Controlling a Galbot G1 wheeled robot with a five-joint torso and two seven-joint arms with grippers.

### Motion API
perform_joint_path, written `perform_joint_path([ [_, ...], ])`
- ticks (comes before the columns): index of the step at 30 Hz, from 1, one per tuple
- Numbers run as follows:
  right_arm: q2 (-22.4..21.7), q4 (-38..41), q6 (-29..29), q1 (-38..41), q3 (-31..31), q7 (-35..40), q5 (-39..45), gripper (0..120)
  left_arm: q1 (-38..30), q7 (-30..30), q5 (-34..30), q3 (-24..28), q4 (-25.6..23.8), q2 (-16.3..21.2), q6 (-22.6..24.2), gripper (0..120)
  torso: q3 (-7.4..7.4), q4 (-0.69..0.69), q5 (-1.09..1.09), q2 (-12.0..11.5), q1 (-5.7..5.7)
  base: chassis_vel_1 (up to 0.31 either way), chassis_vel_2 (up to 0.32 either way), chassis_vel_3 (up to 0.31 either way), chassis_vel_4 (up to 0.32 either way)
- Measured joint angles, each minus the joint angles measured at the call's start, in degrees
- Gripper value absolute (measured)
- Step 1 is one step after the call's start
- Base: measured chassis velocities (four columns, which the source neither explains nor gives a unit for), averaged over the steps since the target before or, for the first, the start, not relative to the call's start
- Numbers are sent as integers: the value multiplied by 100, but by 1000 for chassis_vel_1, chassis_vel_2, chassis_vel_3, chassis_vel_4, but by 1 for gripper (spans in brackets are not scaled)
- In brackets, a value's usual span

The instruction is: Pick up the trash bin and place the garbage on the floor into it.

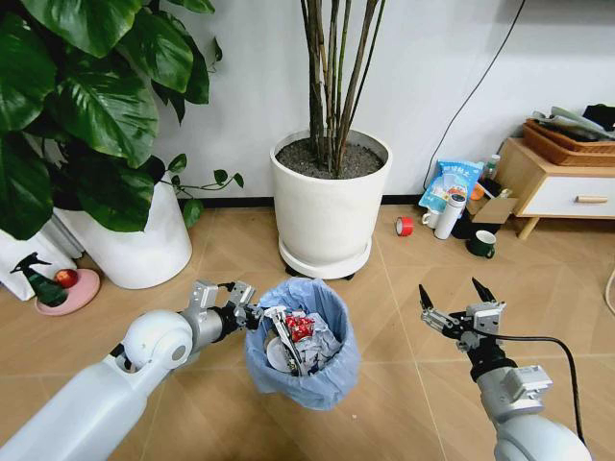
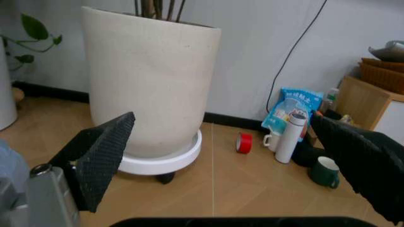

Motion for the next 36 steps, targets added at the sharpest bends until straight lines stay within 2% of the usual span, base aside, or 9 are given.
perform_joint_path([
  [26,381,135,177,-401,44,-85,-443,100,247,17,101,-119,-195,28,0,0,0,-1,-3,0,0,277,-138,-284,140],
  [36,342,147,240,-484,79,-101,-489,100,234,20,130,-201,-116,-57,0,0,1,0,-2,0,0,278,-139,-274,140],
])
